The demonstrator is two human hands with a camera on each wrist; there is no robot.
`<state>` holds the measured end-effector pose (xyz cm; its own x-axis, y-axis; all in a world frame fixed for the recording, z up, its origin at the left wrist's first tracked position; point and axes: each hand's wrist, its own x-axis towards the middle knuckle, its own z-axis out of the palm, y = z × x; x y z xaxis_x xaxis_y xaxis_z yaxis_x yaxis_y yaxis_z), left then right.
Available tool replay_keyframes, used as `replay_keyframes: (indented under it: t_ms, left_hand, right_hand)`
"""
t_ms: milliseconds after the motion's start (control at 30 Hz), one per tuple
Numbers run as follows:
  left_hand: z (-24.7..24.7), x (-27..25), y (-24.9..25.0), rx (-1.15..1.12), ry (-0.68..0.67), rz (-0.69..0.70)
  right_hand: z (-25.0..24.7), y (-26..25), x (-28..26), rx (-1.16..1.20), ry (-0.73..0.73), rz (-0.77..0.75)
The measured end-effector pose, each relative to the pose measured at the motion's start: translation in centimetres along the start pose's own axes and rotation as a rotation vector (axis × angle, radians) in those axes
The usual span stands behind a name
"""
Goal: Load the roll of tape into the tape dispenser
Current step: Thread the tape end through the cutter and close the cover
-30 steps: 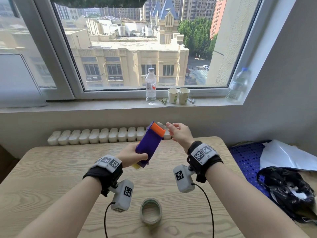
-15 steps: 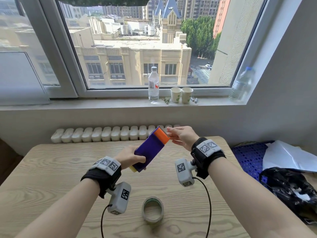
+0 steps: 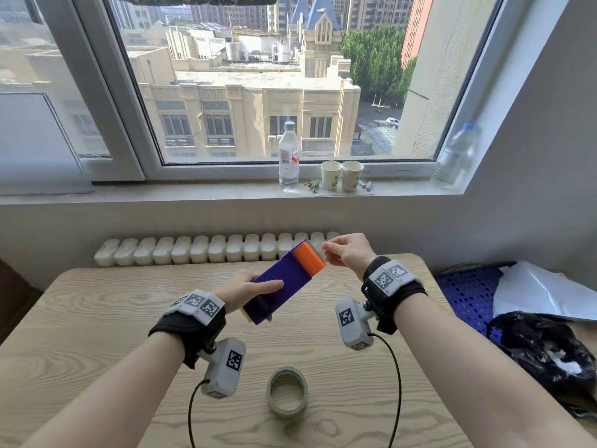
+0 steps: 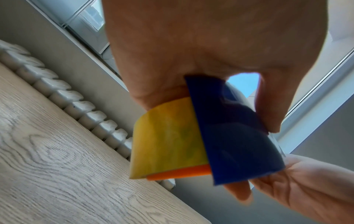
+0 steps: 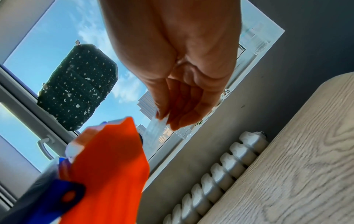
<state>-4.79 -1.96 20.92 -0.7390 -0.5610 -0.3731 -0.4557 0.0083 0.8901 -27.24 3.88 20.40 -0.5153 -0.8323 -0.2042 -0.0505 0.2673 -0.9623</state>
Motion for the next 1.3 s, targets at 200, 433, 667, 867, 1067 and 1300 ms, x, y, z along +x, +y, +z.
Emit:
replay_keyframes:
  t_ms: [200, 433, 667, 867, 1067, 1300]
  left_hand:
    - [0.1, 0.0, 0.5, -0.019, -0.064, 0.000]
    - [0.1, 0.2, 0.7, 0.045, -0.153, 0.009]
    - [0.4, 0.6, 0.2, 0.109, -0.047, -0.055]
    - [0.1, 0.9, 0.1, 0.125, 0.001, -0.074]
    - [-0.1, 0.7, 0.6, 0.085, -0.041, -0.060]
    - [-0.4, 0.3, 0.3, 0.020, -0.080, -0.009]
  right_hand:
    - [0.0, 0.6, 0.2, -0.055, 0.075, -0.002]
    - [-0.3, 0.6, 0.3, -0.086, 0.090, -0.007]
    - [0.0, 0.7, -0.2, -0.111, 0.098, -0.090]
    - [0.5, 0.9, -0.5, -0.161, 0.066, -0.188]
    - [0.5, 0.9, -0.4, -0.122, 0.082, -0.148]
    - [0.1, 0.9, -0.2, -0.124, 0.090, -0.060]
